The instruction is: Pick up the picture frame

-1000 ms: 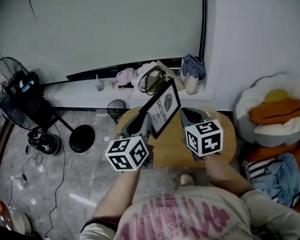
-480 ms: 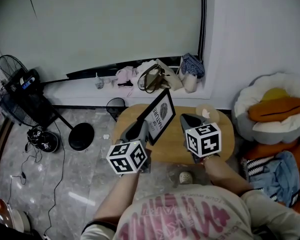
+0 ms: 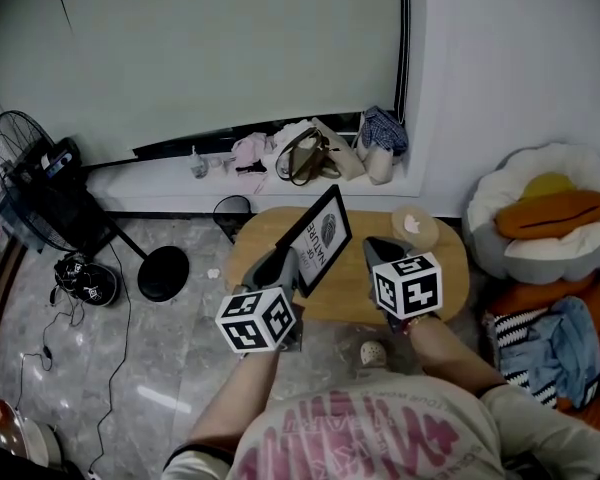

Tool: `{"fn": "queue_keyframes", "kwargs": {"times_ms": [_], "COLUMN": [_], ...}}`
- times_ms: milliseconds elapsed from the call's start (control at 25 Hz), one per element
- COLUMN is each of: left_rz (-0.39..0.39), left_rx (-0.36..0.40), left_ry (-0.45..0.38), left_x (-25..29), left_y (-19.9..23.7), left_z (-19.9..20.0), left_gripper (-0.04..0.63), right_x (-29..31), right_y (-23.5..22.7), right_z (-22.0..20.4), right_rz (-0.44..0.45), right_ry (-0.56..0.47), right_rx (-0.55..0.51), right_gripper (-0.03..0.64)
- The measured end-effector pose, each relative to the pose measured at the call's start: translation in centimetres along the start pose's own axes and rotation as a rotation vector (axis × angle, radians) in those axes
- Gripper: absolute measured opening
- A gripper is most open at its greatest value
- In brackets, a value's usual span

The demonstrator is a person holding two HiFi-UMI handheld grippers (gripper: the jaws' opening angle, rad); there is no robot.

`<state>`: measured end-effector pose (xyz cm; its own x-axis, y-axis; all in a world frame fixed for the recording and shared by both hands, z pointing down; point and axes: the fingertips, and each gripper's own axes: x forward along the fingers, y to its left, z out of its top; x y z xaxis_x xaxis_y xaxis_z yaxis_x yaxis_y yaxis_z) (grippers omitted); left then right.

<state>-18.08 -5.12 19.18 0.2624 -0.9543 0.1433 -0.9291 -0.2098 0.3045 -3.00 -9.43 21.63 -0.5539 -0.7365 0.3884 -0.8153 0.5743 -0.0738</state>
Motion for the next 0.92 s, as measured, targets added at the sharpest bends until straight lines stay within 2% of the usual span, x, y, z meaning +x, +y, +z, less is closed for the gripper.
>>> {"fn": "queue_keyframes", "kwargs": {"times_ms": [920], "left_rz": [0.003], "left_rx": [0.012], "left_ry": [0.004], "left_x": [-0.1], "left_y": [1.0], "left_z": [-0.3], "left_gripper": [0.069], "right_x": [0.6], "right_y": [0.0], "right_z": [-0.8], "right_rz": [-0.009], "right_ry": [0.014], "right_rx": [0.028], "right_gripper": [0.005]}}
